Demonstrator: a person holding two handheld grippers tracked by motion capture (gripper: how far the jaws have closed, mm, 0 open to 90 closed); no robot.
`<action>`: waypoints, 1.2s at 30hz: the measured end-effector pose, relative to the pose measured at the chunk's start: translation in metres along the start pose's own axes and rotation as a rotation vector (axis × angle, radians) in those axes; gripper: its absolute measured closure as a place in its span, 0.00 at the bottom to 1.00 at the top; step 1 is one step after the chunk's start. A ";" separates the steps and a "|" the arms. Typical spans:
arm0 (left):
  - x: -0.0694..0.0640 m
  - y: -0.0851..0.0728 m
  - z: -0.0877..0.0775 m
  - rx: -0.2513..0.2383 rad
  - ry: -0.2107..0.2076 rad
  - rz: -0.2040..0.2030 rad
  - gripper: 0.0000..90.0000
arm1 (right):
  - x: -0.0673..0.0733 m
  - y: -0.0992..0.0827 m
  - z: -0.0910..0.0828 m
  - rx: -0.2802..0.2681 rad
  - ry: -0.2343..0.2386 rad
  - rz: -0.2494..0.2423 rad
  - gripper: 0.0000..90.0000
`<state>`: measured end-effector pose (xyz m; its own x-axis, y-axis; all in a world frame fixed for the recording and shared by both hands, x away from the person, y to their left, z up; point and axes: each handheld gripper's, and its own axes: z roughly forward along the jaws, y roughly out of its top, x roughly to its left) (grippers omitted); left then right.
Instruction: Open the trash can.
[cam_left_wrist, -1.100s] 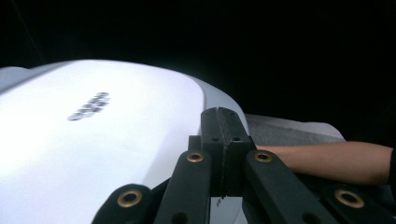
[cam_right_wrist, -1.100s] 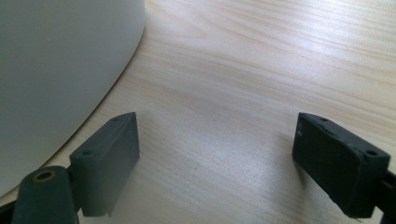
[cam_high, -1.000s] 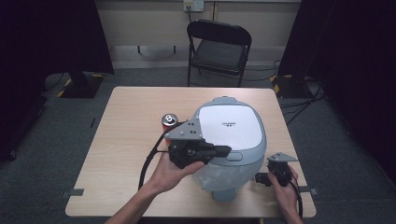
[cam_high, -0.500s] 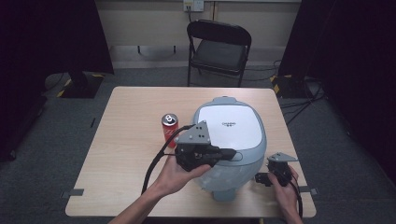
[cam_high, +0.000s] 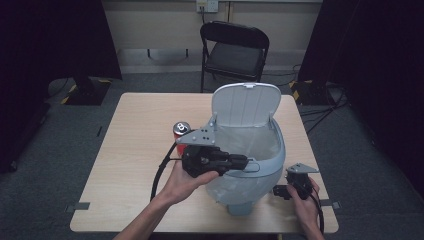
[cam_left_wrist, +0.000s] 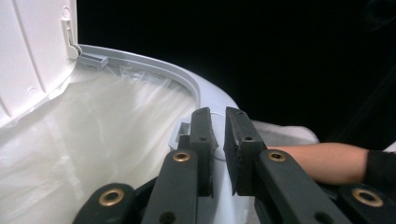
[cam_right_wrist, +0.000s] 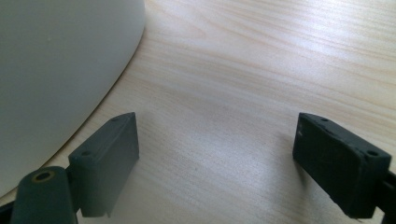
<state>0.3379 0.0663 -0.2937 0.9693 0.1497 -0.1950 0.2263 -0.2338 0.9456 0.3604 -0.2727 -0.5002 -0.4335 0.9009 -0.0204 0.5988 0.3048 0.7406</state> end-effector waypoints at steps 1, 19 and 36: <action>0.000 0.000 0.000 0.000 0.000 0.000 0.90 | 0.000 0.000 0.000 0.000 0.000 0.000 0.15; 0.039 -0.055 -0.096 -0.063 0.186 -0.075 0.60 | 0.000 0.000 0.000 0.000 -0.002 -0.001 0.15; 0.109 -0.134 -0.111 0.115 0.433 -0.224 0.18 | 0.000 0.000 0.000 0.001 -0.004 -0.001 0.14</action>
<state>0.4024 0.2202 -0.4129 0.7724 0.5875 -0.2413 0.4575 -0.2511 0.8530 0.3603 -0.2724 -0.5003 -0.4312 0.9020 -0.0241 0.5988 0.3060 0.7402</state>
